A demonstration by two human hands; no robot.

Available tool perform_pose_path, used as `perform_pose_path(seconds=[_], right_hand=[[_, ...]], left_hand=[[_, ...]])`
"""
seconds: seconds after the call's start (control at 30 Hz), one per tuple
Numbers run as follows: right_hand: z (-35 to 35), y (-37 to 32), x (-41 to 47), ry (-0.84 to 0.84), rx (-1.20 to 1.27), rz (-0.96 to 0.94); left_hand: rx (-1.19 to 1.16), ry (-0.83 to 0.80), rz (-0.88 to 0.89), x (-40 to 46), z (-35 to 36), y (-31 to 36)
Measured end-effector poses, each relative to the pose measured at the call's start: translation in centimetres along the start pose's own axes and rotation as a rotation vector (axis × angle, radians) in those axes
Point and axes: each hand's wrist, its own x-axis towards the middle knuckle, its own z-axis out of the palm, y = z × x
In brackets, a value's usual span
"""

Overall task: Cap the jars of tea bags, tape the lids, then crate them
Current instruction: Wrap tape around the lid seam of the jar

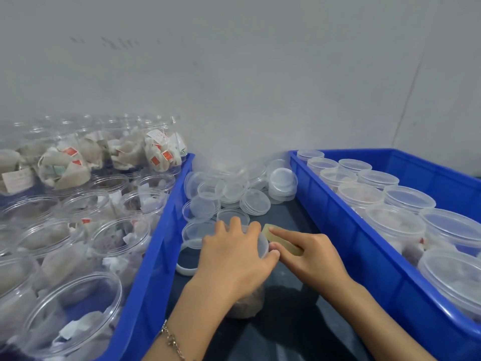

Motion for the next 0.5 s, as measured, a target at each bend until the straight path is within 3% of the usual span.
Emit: perform_pose_path(seconds=[0.17, 0.5], right_hand=[[1.0, -0.1, 0.1, 0.086, 0.085, 0.043], [2.7, -1.5, 1.9, 0.088, 0.16, 0.186]], left_hand=[[-0.013, 0.034, -0.025, 0.2, 0.2, 0.2], [-0.131, 0.093, -0.14, 0.5, 0.1, -0.3]])
